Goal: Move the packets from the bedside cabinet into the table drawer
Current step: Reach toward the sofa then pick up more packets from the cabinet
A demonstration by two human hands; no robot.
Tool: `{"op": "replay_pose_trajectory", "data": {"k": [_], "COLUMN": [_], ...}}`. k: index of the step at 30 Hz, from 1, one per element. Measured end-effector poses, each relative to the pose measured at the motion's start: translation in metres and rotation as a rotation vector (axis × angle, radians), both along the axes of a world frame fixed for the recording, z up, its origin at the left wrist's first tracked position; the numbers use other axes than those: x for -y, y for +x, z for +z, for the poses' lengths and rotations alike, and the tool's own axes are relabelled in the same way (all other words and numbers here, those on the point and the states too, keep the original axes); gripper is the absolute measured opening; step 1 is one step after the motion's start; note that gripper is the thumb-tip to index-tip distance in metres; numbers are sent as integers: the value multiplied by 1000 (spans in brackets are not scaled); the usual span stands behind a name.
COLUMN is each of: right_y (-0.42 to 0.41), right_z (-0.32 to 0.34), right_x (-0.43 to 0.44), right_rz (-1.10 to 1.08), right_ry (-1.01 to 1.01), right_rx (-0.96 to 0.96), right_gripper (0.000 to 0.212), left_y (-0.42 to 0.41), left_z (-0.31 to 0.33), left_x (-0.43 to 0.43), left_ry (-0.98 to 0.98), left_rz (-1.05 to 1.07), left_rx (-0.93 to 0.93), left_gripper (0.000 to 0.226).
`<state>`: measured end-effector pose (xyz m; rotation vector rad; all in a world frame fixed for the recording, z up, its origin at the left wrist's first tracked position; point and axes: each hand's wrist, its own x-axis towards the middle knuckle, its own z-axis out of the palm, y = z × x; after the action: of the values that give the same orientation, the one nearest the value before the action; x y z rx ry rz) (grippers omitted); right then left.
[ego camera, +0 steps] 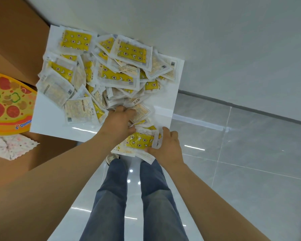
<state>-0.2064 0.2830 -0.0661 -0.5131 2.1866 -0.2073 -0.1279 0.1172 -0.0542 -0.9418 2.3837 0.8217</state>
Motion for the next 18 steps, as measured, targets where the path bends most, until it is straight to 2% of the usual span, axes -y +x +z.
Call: {"op": "replay_pose_trajectory", "data": {"k": [5,9,15,18], "right_y": [17,18,7,1], "right_z": [-9,-12,-13,-10], "right_x": [11,14,14,15], "right_rz": [-29,-20,-177,-300], "right_ry": [57,88,2,-102], "right_rx": [-189,-231,-116,6], "right_gripper": [96,85,66,53], "left_y": [11,22,34,36], "left_z": [-1,0,1,1], "left_x": [4,4,6,4], "left_ry": [0,-9,-70,-69], "left_rz": [49,26,18,37], "left_rx": [-97,-125,-134,-146], "left_gripper": [51,46,34,38]}}
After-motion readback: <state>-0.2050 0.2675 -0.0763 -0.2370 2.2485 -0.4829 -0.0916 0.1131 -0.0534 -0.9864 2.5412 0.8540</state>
